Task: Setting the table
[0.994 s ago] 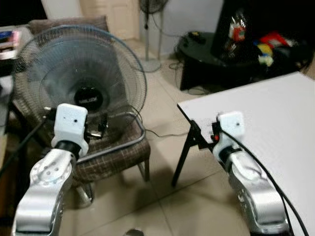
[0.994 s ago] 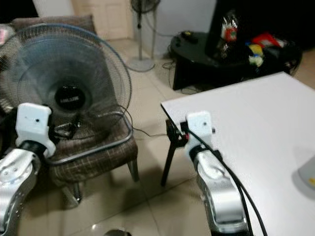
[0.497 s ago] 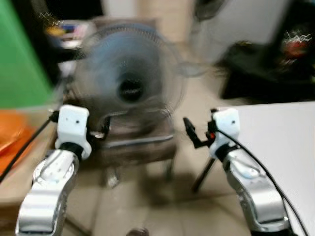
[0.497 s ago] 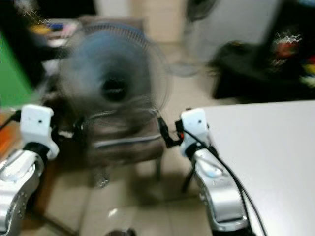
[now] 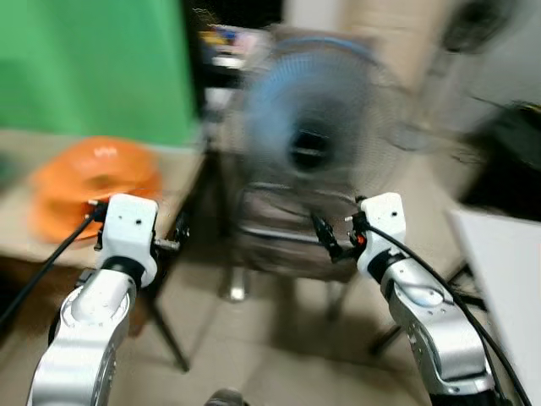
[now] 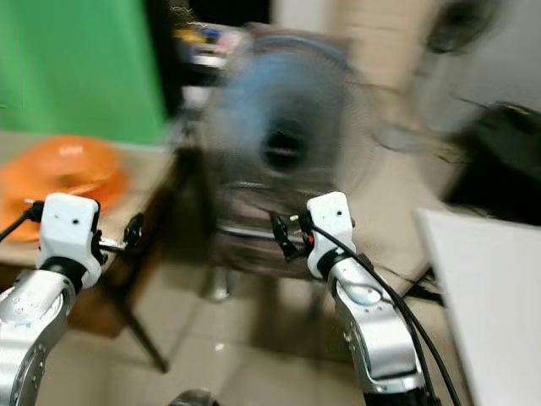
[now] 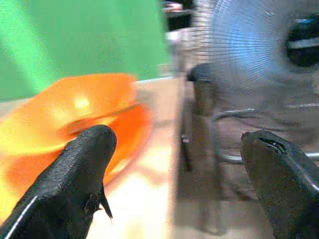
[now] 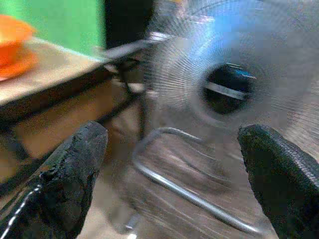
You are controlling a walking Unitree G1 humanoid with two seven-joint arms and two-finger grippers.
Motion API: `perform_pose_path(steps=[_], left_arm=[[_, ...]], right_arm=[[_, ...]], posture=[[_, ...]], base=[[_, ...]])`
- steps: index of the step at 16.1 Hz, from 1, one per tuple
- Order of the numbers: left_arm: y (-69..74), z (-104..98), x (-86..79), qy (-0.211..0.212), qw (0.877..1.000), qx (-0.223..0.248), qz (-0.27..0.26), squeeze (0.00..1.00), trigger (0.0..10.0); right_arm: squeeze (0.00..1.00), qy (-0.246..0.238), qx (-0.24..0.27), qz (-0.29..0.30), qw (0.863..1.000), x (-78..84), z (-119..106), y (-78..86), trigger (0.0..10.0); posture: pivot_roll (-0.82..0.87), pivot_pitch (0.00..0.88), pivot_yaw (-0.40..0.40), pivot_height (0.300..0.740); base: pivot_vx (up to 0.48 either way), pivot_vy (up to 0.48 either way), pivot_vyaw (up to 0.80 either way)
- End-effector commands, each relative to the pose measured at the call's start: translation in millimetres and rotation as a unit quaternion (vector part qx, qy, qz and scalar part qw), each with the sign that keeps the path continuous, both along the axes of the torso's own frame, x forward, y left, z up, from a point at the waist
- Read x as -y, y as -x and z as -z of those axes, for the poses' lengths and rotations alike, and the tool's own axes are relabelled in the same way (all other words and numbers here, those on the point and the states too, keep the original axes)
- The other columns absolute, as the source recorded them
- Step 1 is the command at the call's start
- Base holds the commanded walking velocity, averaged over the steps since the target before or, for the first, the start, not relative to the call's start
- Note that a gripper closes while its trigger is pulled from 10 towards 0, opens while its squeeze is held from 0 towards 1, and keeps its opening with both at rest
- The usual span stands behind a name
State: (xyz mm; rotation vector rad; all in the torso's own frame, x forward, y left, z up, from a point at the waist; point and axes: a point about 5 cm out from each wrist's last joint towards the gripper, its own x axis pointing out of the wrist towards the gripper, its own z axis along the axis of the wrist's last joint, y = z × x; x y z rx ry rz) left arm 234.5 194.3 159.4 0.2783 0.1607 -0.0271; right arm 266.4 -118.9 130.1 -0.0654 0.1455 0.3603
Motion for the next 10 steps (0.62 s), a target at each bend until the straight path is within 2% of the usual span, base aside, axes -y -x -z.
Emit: perform_pose_path(steps=[1, 2, 4, 8, 9, 10], left_arm=[[-0.2, -5, 0.4, -0.005, 1.0, 0.013, -0.004, 0.0, 10.0], [-3.9, -9, -2.9, -0.009, 1.0, 0.025, -0.015, 0.0, 10.0], [-7.8, -10, -3.3, 0.002, 1.0, 0.029, -0.009, 0.0, 10.0], [-12.5, -11, 2.9, 0.002, 0.999, 0.024, 0.023, 0.0, 10.0], [-12.8, -11, 3.1, 0.001, 0.999, 0.024, 0.024, 0.0, 10.0], [-13.7, -12, 3.8, -0.001, 0.999, 0.024, 0.03, 0.0, 10.0]], right_arm=[[1.0, -0.01, 0.01, -0.002, 1.0, -1.5, -5, -3.5, 10.0], [1.0, -0.016, 0.017, 0.01, 1.0, -1.0, -7, -5.4, 10.0], [1.0, -0.023, 0.014, 0.03, 0.999, 0.9, -7, -6.7, 10.0], [1.0, -0.03, -0.005, 0.056, 0.998, 6.5, 0, -5.6, 10.0], [0.96, -0.029, -0.008, 0.057, 0.998, 6.7, 0, -5.7, 10.0], [0.35, -0.031, -0.016, 0.056, 0.998, 7.0, 2, -6.1, 10.0]], posture=[[0.24, 0.0, -0.058, 0.74], [0.24, 0.0, -0.054, 0.74], [0.23, 0.0, -0.045, 0.74], [0.22, 0.0, -0.032, 0.74], [0.22, 0.0, -0.031, 0.74], [0.22, 0.0, -0.03, 0.74]], base=[[0.0, 0.0, 0.8], [0.0, 0.0, 0.8], [0.0, 0.0, 0.0], [0.334, 0.0, 0.0], [0.36, 0.0, 0.0], [0.36, 0.0, 0.0]])
